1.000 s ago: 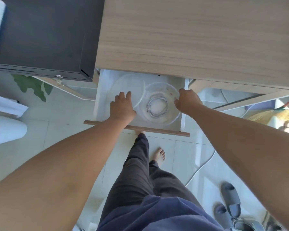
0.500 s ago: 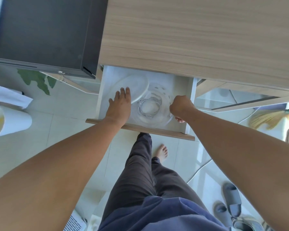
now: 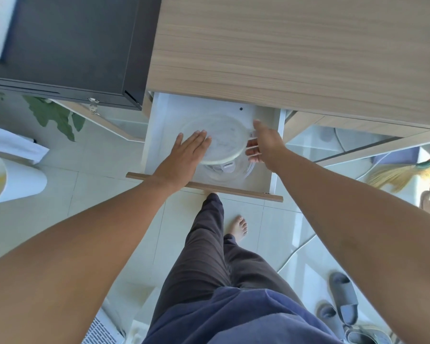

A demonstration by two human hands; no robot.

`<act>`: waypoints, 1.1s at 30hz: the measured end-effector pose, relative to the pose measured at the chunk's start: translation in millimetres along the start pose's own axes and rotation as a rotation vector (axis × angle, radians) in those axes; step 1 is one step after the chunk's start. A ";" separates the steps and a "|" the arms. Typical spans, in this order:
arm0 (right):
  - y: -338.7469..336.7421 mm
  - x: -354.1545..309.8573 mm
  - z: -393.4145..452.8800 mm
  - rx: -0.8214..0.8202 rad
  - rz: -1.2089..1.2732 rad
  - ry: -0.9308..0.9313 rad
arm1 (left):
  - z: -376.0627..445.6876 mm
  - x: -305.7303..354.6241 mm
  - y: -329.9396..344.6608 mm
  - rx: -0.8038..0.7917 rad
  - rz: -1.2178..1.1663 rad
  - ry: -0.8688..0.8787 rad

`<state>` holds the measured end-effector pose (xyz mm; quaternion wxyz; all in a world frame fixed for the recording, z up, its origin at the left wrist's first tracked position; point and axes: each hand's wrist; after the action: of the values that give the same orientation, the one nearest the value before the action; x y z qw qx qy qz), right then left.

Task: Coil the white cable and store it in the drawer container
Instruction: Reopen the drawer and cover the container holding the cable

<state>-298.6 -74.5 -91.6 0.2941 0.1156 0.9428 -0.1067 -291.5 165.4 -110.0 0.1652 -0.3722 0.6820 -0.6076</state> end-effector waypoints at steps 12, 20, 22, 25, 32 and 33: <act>-20.4 19.3 14.0 0.084 -0.178 -0.051 | 1.6 -4.6 2.5 -0.042 -0.670 -0.759; -4.0 17.4 17.4 0.238 -0.368 -0.160 | 28.1 3.5 7.8 0.041 -0.937 -0.990; -3.8 14.9 21.1 0.242 -0.277 -0.157 | 32.5 -0.4 5.5 0.076 -0.933 -0.988; -2.1 10.4 24.7 0.217 -0.262 -0.147 | 32.7 -10.1 6.5 0.101 -0.979 -0.995; -2.4 11.9 30.9 0.209 -0.146 -0.105 | 31.9 -13.9 5.0 0.194 -1.113 -1.005; -2.2 12.1 31.2 0.216 -0.132 -0.106 | 33.0 -13.7 5.1 0.214 -1.100 -1.019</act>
<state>-292.3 -83.2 -123.4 0.3215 0.0783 0.9146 -0.2325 -261.5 151.8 -124.8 0.1683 -0.8754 0.1748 -0.4180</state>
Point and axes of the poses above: each hand's wrist, its own z-axis towards the middle knuckle, its own y-axis out of the palm, x = y × z, and after that the axes turned 1 degree about -z, right-handed
